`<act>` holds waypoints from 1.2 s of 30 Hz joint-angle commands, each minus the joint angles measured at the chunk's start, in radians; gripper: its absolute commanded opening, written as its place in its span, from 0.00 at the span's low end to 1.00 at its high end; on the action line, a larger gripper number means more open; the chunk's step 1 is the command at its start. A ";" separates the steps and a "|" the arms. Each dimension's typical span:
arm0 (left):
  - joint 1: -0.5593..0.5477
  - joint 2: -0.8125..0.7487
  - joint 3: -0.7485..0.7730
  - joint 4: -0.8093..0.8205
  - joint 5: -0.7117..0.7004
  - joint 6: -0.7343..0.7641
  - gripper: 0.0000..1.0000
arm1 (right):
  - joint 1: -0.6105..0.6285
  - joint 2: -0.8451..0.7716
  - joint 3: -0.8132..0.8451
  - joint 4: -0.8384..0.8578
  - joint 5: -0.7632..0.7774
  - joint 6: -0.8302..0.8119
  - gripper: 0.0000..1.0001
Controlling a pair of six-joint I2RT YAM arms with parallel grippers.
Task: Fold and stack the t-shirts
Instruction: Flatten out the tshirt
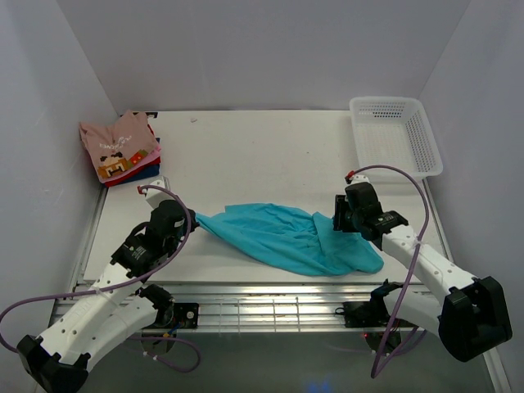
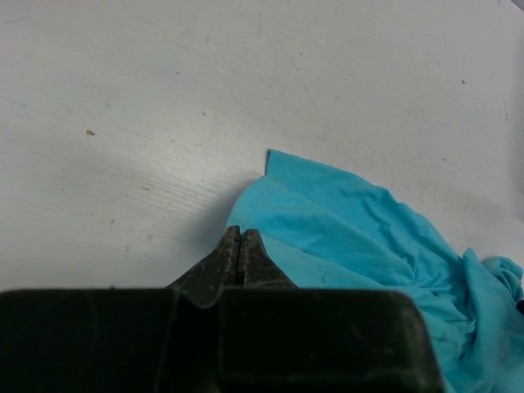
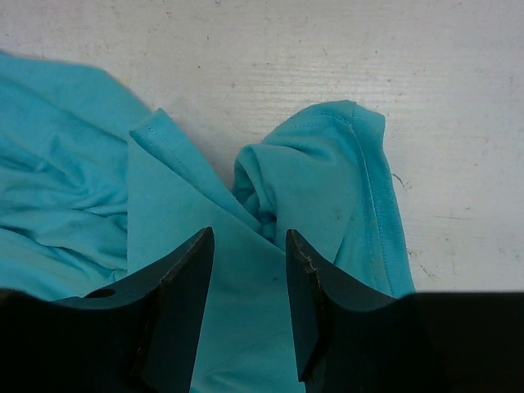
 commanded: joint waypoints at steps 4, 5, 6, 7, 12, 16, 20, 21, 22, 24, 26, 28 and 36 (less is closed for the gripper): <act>-0.001 -0.012 -0.001 0.007 -0.011 0.007 0.00 | -0.004 0.019 -0.008 0.013 -0.029 -0.013 0.46; -0.001 -0.012 -0.001 0.007 -0.013 0.007 0.00 | -0.004 0.027 -0.008 0.012 -0.030 -0.013 0.46; -0.001 -0.010 0.000 0.006 -0.011 0.007 0.00 | -0.004 0.033 -0.007 0.010 -0.036 -0.016 0.46; -0.001 -0.012 0.000 0.006 -0.013 0.007 0.00 | -0.004 0.045 -0.005 0.007 -0.041 -0.016 0.46; -0.001 -0.020 0.000 0.004 -0.016 0.007 0.00 | -0.004 0.062 -0.011 0.009 -0.047 -0.021 0.34; -0.001 -0.013 0.000 0.004 -0.017 0.005 0.00 | -0.004 0.059 -0.005 0.003 -0.049 -0.022 0.14; -0.001 -0.003 -0.001 0.006 -0.021 -0.001 0.00 | -0.004 0.045 0.025 -0.014 -0.033 -0.027 0.08; -0.001 -0.001 -0.001 0.006 -0.024 -0.007 0.00 | -0.004 0.042 0.034 -0.017 -0.024 -0.028 0.08; -0.001 0.002 -0.003 0.010 -0.028 -0.009 0.00 | -0.004 0.035 0.050 -0.019 -0.018 -0.031 0.08; -0.001 0.014 0.000 0.026 -0.048 -0.005 0.00 | -0.004 0.035 0.132 -0.059 0.014 -0.044 0.08; -0.001 0.034 0.011 0.041 -0.077 -0.001 0.00 | -0.006 0.045 0.214 -0.096 0.037 -0.057 0.08; -0.001 0.048 0.043 0.047 -0.099 0.013 0.00 | -0.013 0.067 0.349 -0.149 0.065 -0.080 0.08; -0.001 0.089 0.209 0.069 -0.229 0.100 0.00 | -0.058 0.160 0.712 -0.264 0.108 -0.145 0.08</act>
